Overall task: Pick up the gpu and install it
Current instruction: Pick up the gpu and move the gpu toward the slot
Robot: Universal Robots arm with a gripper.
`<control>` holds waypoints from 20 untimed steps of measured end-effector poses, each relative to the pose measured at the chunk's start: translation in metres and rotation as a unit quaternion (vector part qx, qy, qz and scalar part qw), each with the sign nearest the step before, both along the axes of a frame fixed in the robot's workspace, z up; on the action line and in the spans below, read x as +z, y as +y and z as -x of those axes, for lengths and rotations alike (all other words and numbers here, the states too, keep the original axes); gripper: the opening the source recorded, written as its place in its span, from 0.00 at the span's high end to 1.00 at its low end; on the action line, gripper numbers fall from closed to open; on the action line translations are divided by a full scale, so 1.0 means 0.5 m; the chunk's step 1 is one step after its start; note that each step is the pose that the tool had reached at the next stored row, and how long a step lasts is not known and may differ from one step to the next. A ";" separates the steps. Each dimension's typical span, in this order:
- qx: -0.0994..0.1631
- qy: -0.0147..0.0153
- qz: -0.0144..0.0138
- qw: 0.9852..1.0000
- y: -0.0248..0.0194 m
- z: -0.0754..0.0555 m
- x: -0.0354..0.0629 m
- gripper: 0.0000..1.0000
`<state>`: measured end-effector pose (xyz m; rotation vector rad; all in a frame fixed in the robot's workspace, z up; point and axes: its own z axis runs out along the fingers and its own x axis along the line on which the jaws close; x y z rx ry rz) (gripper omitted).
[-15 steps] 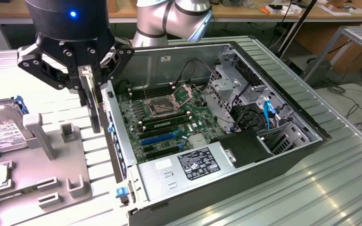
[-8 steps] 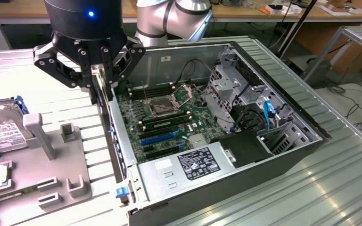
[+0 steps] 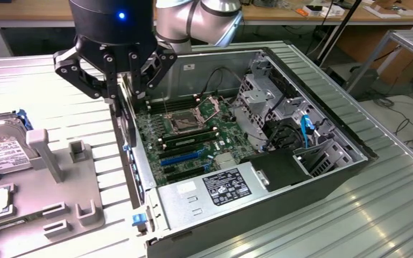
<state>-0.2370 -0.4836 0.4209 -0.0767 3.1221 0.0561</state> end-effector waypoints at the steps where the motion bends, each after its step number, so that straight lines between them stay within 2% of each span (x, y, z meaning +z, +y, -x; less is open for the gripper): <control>1: 0.000 0.000 0.000 1.000 0.0001 -0.004 0.000 0.73; 20: 0.000 0.000 0.000 1.000 0.0000 -0.063 0.000 0.73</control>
